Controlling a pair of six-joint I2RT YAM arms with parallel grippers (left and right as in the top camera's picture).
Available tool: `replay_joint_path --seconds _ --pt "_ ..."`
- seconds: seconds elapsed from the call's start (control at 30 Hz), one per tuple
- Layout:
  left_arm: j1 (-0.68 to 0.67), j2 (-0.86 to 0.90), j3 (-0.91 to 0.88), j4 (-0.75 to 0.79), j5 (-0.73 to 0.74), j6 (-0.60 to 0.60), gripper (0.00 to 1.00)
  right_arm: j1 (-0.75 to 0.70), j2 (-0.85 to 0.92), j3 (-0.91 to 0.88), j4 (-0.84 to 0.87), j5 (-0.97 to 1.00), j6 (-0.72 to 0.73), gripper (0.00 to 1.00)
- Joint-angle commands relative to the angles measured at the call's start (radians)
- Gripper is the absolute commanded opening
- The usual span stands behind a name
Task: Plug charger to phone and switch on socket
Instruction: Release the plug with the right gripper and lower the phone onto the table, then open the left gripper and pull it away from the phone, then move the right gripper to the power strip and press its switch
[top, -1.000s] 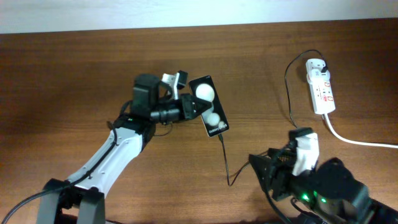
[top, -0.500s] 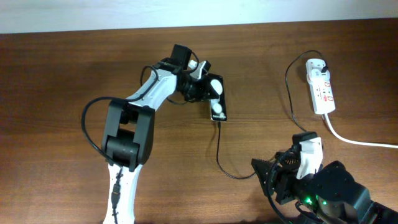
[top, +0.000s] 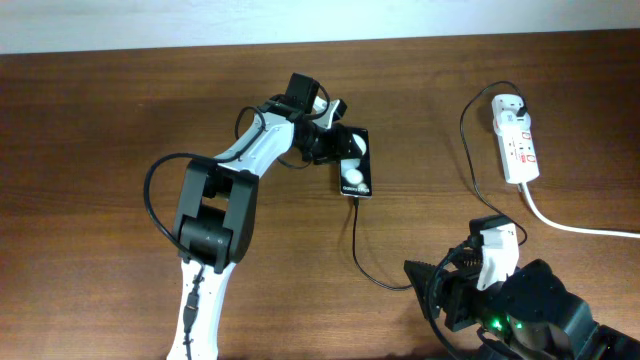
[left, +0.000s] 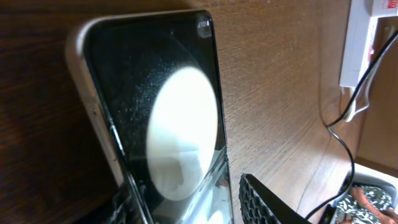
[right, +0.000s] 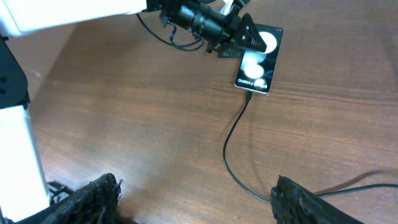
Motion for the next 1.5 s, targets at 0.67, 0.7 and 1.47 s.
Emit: replay_joint_path --seconds 0.67,0.7,1.47 --pt "0.229 -0.229 -0.014 -0.328 -0.408 0.103 0.99 -0.003 -0.002 0.002 -0.003 0.061 -0.005 0.99" --pt "0.243 -0.316 -0.014 -0.362 -0.419 0.137 0.99 -0.003 0.0 0.002 -0.003 0.061 -0.005 0.99" --pt "0.248 -1.765 -0.498 -1.054 -0.702 0.147 0.99 -0.086 0.591 0.002 0.061 0.001 0.014 0.27"
